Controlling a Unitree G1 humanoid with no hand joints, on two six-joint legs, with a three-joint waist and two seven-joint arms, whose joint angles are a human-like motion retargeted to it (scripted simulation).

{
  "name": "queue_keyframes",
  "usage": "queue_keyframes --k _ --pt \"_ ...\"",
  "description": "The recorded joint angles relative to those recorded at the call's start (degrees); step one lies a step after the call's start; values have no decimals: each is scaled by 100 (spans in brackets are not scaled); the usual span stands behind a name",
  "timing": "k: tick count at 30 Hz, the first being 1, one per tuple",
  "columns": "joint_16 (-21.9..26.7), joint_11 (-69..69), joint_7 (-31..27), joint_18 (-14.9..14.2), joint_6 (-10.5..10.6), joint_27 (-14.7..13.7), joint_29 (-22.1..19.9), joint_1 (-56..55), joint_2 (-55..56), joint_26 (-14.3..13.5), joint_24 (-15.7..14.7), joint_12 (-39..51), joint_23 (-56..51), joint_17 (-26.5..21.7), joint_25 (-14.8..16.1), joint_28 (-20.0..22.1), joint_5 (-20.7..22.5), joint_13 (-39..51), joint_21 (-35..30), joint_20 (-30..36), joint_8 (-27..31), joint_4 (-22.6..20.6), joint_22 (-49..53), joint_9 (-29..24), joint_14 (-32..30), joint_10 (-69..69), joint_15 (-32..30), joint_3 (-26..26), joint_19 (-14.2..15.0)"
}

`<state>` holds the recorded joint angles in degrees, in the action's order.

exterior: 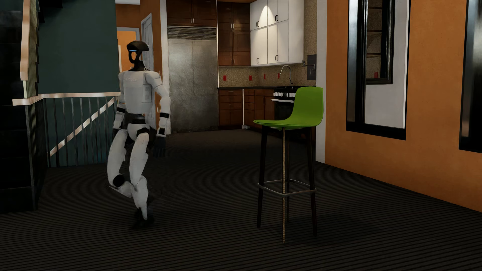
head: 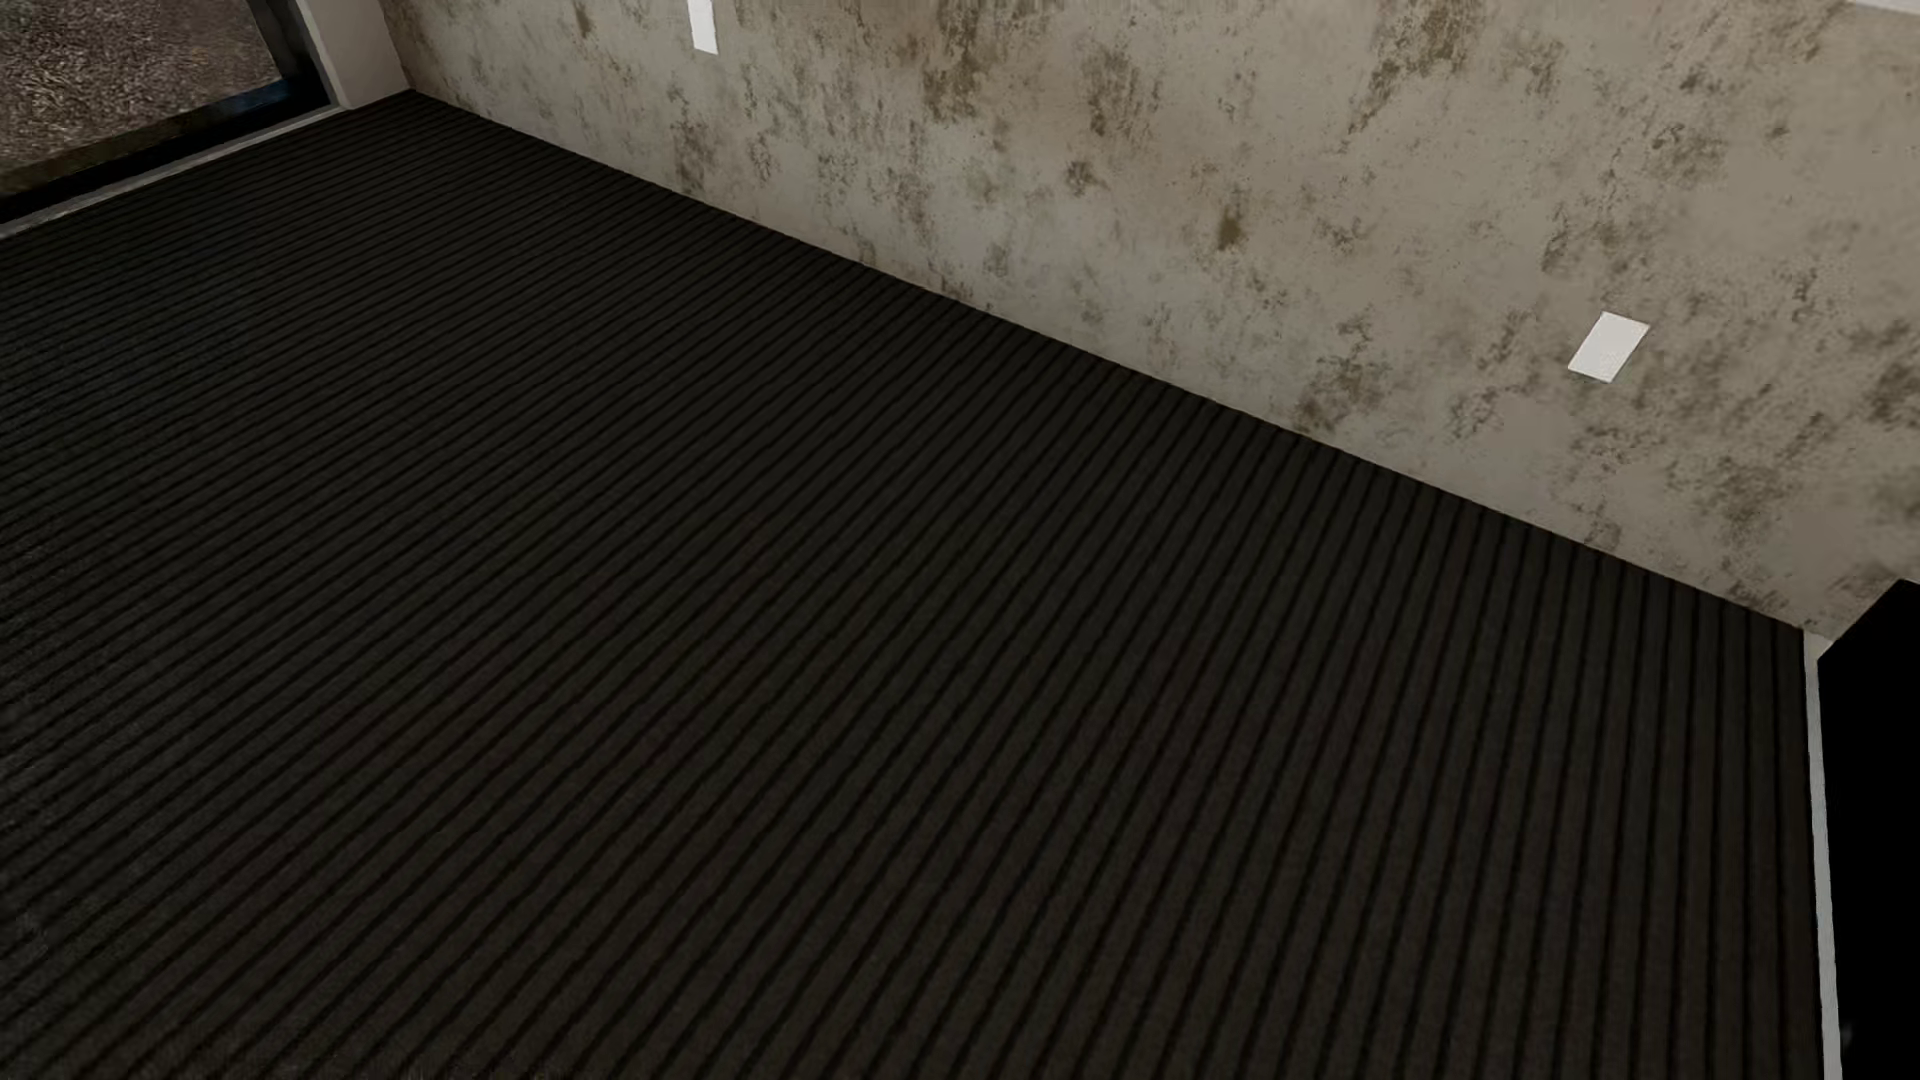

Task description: Avoid the dark lime stool

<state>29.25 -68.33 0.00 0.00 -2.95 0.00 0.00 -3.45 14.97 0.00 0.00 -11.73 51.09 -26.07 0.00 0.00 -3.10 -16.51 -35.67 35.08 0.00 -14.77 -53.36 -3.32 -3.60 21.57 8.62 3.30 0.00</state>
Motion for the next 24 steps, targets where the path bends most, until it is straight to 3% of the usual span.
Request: queue_keyframes --k 2,4,6,8,10,12,13,16,18,20,21,22,24 --pt "-19 1977 0 0 98 0 0 189 466 0 0 -28 -37 9 0 0 259 -162 113 -435 0 50 520 141 770 60 -265 -265 0" --pt "-56 4155 0 0 146 0 0 368 433 0 0 63 156 28 0 0 405 -212 85 -413 0 92 718 165 1386 283 -779 -412 0" --pt "-127 4873 0 0 216 0 0 407 354 0 0 131 394 -29 0 0 251 -213 -228 -369 0 209 563 162 1736 694 -1284 -466 0" --pt "-124 4701 0 0 160 0 0 507 197 0 0 83 521 -99 0 0 156 -225 -409 -182 0 310 290 217 1882 954 -1668 -405 0" --pt "-136 4433 0 0 229 0 0 361 -196 0 0 -8 587 -164 0 0 178 -229 -459 161 0 613 -235 234 1037 1623 -1302 -315 0" --pt "-129 4525 0 0 240 0 0 19 -1306 0 0 -117 314 -445 0 0 238 -295 -225 673 0 839 -527 -88 -650 2766 -751 -404 0" --pt "-93 5272 0 0 173 0 0 -150 -1798 0 0 -145 225 -562 0 0 234 -295 -125 811 0 841 -531 -219 -1047 3061 -1019 -403 0" --pt "-10 5652 0 0 -74 0 0 -764 -2709 0 0 -317 175 -792 0 0 222 -377 355 404 0 687 -154 -355 -1697 2611 -1463 -169 0" --pt "-31 5847 0 0 -139 0 0 -1005 -3196 0 0 -324 206 -954 0 0 393 -326 242 198 0 530 1 -459 -2042 1614 -1715 42 0" --pt "-78 5851 0 0 -137 0 0 -1056 -3435 0 0 -247 251 -988 0 0 589 -178 239 302 0 250 -82 -534 -1455 351 -3862 73 0" --pt "-98 5833 0 0 -125 0 0 -941 -3501 0 0 -218 288 -955 0 0 640 -63 275 433 0 103 -188 -547 -469 -297 -3862 93 0" --pt "-106 5829 0 0 -118 0 0 -758 -3580 0 0 -216 296 -883 0 0 676 51 363 585 0 15 -311 -548 -100 -871 -3938 143 0" --pt "-95 6180 0 0 -128 0 0 -716 -3653 0 0 -305 38 -659 0 0 708 144 774 928 0 75 -573 -453 211 -948 -3120 251 0"
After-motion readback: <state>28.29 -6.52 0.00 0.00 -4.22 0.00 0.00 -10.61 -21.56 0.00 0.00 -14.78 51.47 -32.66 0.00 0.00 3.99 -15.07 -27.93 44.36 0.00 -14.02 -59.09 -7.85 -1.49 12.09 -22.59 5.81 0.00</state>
